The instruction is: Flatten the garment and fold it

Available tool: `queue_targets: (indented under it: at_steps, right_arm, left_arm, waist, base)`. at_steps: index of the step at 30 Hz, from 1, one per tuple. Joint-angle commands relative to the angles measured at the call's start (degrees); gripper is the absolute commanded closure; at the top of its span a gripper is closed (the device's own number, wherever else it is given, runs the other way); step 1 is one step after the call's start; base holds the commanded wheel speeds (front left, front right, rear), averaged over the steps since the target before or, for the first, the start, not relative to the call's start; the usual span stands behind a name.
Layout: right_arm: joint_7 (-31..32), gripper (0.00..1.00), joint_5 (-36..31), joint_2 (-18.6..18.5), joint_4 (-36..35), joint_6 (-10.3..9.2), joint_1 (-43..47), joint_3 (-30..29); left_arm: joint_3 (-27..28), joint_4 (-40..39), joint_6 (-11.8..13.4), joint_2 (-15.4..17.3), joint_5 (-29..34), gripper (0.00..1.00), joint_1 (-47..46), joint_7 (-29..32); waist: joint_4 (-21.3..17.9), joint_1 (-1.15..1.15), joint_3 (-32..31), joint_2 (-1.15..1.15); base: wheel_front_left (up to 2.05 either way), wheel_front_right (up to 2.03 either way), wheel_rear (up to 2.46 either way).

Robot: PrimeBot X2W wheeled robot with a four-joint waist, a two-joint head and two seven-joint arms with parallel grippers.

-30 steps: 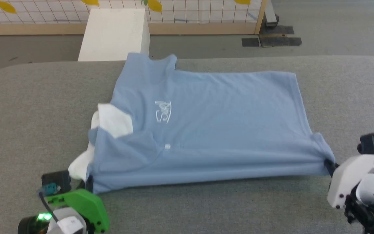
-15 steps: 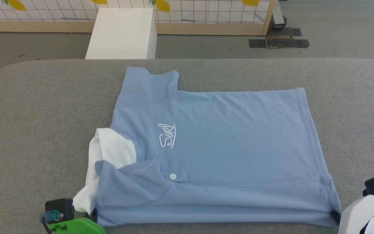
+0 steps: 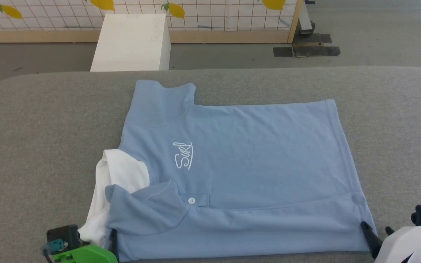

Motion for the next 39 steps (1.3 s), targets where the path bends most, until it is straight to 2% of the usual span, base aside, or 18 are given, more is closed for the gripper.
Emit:
queue_targets:
  at_steps: [1,8,13,20,27,30,35,39]
  right_arm:
    - [-2.0,0.0,0.1,-0.1,-1.0,-0.09,0.7,0.4]
    - [-17.0,0.0,-2.6,-0.1,-4.7,-0.09,-1.1,4.3]
    - [-28.3,0.0,-5.6,-0.1,-5.5,-0.09,-4.4,8.9]
    - [-35.9,0.0,-7.4,-0.8,-4.7,-0.09,-11.0,13.2]
    - [-38.1,0.0,-8.5,-0.9,-4.3,-0.09,-16.3,16.0]
    - [-38.5,0.0,-8.6,-0.8,-4.3,-0.09,-18.0,16.9]
    - [-39.3,0.0,-8.0,-0.5,-4.4,-0.09,-19.7,17.8]
    - [-39.8,0.0,-7.3,-0.3,-4.0,-0.09,-20.4,18.6]
  left_arm:
    - [0.6,-0.9,-0.1,0.2,-0.1,0.0,-0.6,-1.0]
    - [2.0,-4.5,-1.4,2.8,4.7,0.0,-5.2,-8.4]
    - [1.2,-1.8,-6.2,4.6,8.2,0.0,-14.6,-13.2]
    - [-0.1,6.4,-13.3,6.3,9.5,0.0,-31.5,-12.2]
    - [-1.5,16.4,-19.3,8.8,8.9,0.0,-48.2,-2.6]
    - [-1.8,20.0,-20.5,9.7,8.1,0.0,-54.1,3.4]
    - [-1.3,24.7,-19.4,11.0,6.4,0.0,-60.3,14.1]
    - [-0.6,27.0,-16.3,12.4,5.0,0.0,-62.5,23.4]
  waist:
    - [-0.2,0.0,-0.3,0.0]
    - [-1.6,0.0,0.6,0.0]
    - [-3.5,0.0,4.1,0.0]
    - [-6.2,0.0,11.5,0.0]
    - [-9.7,0.0,18.0,0.0]
    - [-11.4,0.0,20.4,0.0]
    - [-13.7,0.0,23.2,0.0]
    - [-15.2,0.0,24.8,0.0]
  base:
    - [0.0,0.0,0.0]
    - [0.0,0.0,0.0]
    - [0.0,0.0,0.0]
    - [0.0,0.0,0.0]
    - [0.0,0.0,0.0]
    - [0.0,0.0,0.0]
    - [0.0,0.0,0.0]
    - [0.0,0.0,0.0]
